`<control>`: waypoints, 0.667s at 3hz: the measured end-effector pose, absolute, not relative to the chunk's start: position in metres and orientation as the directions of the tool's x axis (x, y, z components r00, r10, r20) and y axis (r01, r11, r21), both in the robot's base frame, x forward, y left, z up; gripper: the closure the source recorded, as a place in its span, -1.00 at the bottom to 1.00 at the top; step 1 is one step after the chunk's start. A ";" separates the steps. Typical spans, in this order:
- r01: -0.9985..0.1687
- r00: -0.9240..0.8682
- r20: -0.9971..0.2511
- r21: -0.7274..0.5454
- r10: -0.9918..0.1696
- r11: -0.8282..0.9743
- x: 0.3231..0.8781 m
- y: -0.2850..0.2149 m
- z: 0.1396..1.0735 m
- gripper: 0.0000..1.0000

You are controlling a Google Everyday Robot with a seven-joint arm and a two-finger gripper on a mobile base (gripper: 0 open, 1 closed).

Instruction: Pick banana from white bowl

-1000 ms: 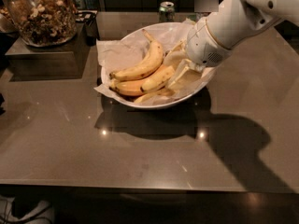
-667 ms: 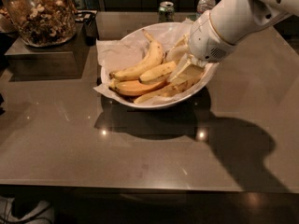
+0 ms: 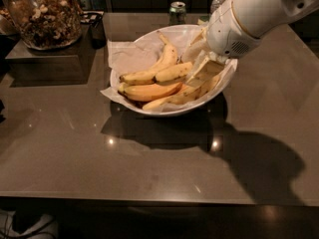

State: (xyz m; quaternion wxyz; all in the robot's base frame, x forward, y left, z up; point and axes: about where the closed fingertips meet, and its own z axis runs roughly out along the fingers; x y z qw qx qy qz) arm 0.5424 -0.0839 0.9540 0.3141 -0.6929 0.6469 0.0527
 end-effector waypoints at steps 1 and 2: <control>-0.927 0.181 -0.482 -0.374 -0.858 0.015 0.527 -0.087 0.977 1.00; -0.920 0.169 -0.458 -0.390 -0.873 0.027 0.512 -0.097 0.996 1.00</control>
Offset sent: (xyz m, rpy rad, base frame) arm -0.0473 -0.0298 0.0656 -0.0504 -0.0451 -0.0369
